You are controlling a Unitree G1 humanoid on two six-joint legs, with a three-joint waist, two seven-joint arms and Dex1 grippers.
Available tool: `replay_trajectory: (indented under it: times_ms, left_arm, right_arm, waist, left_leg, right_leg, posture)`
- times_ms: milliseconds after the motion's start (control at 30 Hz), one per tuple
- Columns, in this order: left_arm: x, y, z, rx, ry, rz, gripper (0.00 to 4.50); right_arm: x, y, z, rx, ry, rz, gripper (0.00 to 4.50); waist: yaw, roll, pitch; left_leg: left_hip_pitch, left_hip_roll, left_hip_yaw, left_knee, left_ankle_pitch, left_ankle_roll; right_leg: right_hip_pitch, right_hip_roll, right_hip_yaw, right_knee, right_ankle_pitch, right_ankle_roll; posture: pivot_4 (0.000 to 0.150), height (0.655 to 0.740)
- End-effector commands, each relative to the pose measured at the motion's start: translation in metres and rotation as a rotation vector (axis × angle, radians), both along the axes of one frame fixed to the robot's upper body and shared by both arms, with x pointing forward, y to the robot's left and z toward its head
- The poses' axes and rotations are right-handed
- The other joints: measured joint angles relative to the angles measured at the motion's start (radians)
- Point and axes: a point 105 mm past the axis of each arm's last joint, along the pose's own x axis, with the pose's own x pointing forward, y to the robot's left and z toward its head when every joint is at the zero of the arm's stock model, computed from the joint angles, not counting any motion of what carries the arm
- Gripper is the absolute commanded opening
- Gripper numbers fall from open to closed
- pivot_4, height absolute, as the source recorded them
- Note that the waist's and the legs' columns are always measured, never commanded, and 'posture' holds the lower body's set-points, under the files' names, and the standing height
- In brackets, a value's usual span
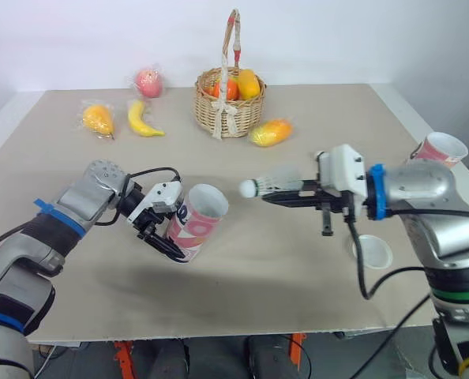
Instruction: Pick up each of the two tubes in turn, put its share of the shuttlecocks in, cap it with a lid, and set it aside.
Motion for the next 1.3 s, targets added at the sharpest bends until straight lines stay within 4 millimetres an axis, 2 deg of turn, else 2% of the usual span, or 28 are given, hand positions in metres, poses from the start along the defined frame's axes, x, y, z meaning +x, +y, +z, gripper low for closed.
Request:
replay_trajectory:
  times_ms: [33, 100, 200, 400, 533, 667, 733, 767, 900, 967, 1067, 1133, 1200, 1300]
  left_arm:
    - [0.001, 0.004, -0.001, 0.019, 0.002, 0.011, 3.07]
    - [0.001, 0.004, -0.001, 0.015, 0.003, 0.013, 3.07]
    - [0.001, 0.005, 0.000, 0.012, 0.004, 0.015, 3.07]
    - [-0.002, 0.005, 0.001, 0.005, 0.011, 0.019, 3.07]
    - [-0.003, 0.005, 0.001, 0.003, 0.011, 0.020, 3.07]
    - [-0.003, 0.006, 0.001, 0.002, 0.012, 0.023, 3.07]
    - [-0.004, 0.006, 0.001, 0.000, 0.013, 0.024, 3.07]
    - [-0.004, 0.006, 0.001, 0.000, 0.013, 0.024, 3.07]
    - [-0.004, 0.005, 0.000, 0.001, 0.012, 0.022, 3.07]
    - [-0.004, 0.005, 0.000, -0.001, 0.011, 0.020, 3.07]
    - [-0.004, 0.004, 0.000, -0.003, 0.010, 0.017, 3.07]
    - [-0.004, 0.004, 0.000, -0.008, 0.013, 0.019, 3.07]
    - [-0.005, 0.005, -0.001, -0.008, 0.016, 0.019, 3.07]
    - [-0.005, 0.004, -0.002, -0.008, 0.017, 0.017, 3.07]
  right_arm:
    - [0.004, 0.012, 0.006, -0.077, -0.128, 0.049, 0.04]
    - [0.007, 0.029, 0.007, -0.168, -0.231, 0.119, 0.04]
    - [0.013, 0.042, 0.006, -0.267, -0.339, 0.172, 0.04]
    - [0.010, 0.069, 0.015, -0.281, -0.445, 0.289, 0.04]
    - [0.004, 0.072, 0.016, -0.289, -0.469, 0.352, 0.04]
    - [0.000, 0.074, 0.024, -0.278, -0.481, 0.386, 1.31]
    - [0.000, 0.075, 0.035, -0.244, -0.481, 0.380, 2.28]
    - [0.000, 0.074, 0.040, -0.229, -0.470, 0.374, 2.63]
    - [0.004, 0.062, 0.060, -0.165, -0.399, 0.350, 2.63]
    - [0.010, 0.043, 0.075, -0.115, -0.312, 0.311, 2.63]
    - [0.015, 0.018, 0.086, -0.061, -0.214, 0.278, 2.63]
    - [0.004, 0.001, 0.088, -0.018, -0.127, 0.310, 2.63]
    - [-0.002, -0.003, 0.085, -0.008, -0.086, 0.323, 2.63]
    - [0.012, -0.012, 0.072, -0.023, -0.079, 0.196, 2.63]
  waist:
    - [0.004, 0.000, 0.000]
    - [0.005, 0.000, 0.000]
    - [0.002, 0.000, 0.000]
    - [0.004, 0.000, 0.000]
    - [0.005, 0.000, 0.000]
    - [0.005, 0.000, 0.000]
    - [0.005, 0.000, 0.000]
    - [0.005, 0.000, 0.000]
    - [0.005, 0.000, 0.000]
    - [0.005, 0.000, 0.000]
    - [0.006, 0.000, 0.000]
    - [0.006, 0.000, 0.000]
    - [0.006, 0.001, 0.000]
    - [0.006, 0.001, 0.000]
  left_leg:
    - [0.000, 0.000, 0.000, 0.000, 0.000, 0.000]
    - [0.000, 0.000, 0.000, -0.001, 0.000, 0.000]
    - [0.000, 0.000, 0.000, -0.001, 0.000, 0.000]
    - [0.000, 0.001, 0.000, -0.002, 0.001, 0.000]
    - [0.000, 0.001, 0.000, -0.002, 0.001, 0.000]
    - [0.000, 0.001, 0.000, -0.002, 0.001, 0.000]
    - [0.000, 0.001, 0.000, -0.002, 0.001, 0.000]
    - [0.000, 0.001, 0.000, -0.002, 0.001, 0.000]
    - [0.000, 0.001, 0.000, -0.002, 0.001, 0.000]
    - [0.000, 0.001, 0.000, -0.002, 0.001, 0.000]
    - [0.000, 0.001, 0.000, -0.002, 0.001, 0.000]
    - [0.000, 0.001, 0.000, -0.002, 0.001, 0.000]
    - [0.000, 0.001, 0.000, -0.003, 0.001, 0.000]
    - [0.000, 0.001, 0.000, -0.003, 0.001, 0.000]
  right_leg:
    - [0.000, 0.000, 0.000, 0.000, 0.000, 0.000]
    - [0.000, 0.000, 0.000, 0.000, -0.001, -0.001]
    - [-0.002, 0.000, 0.000, 0.001, -0.001, -0.001]
    - [-0.002, 0.000, 0.000, 0.001, 0.000, -0.002]
    - [-0.002, 0.000, -0.001, 0.001, 0.000, -0.002]
    - [-0.002, 0.000, -0.001, 0.001, 0.000, -0.003]
    - [-0.002, 0.000, -0.001, 0.001, 0.000, -0.003]
    - [-0.002, 0.000, -0.001, 0.002, 0.000, -0.003]
    - [-0.002, 0.000, -0.001, 0.002, 0.000, -0.003]
    - [-0.002, 0.000, -0.001, 0.002, 0.002, -0.007]
    - [-0.002, 0.000, -0.001, 0.002, 0.002, -0.007]
    - [-0.002, 0.000, -0.001, 0.002, 0.002, -0.008]
    - [-0.002, 0.000, -0.001, 0.002, 0.002, -0.008]
    - [-0.002, 0.000, -0.001, 0.002, 0.001, -0.009]
  posture:
    - [0.150, 0.7400]
    - [0.150, 0.7400]
    - [0.150, 0.7400]
    - [0.150, 0.7400]
    - [0.150, 0.7400]
    - [0.150, 0.7400]
    - [0.150, 0.7400]
    - [0.150, 0.7400]
    - [0.150, 0.7400]
    - [0.150, 0.7400]
    - [0.150, 0.7400]
    - [0.150, 0.7400]
    - [0.150, 0.7400]
    - [0.150, 0.7400]
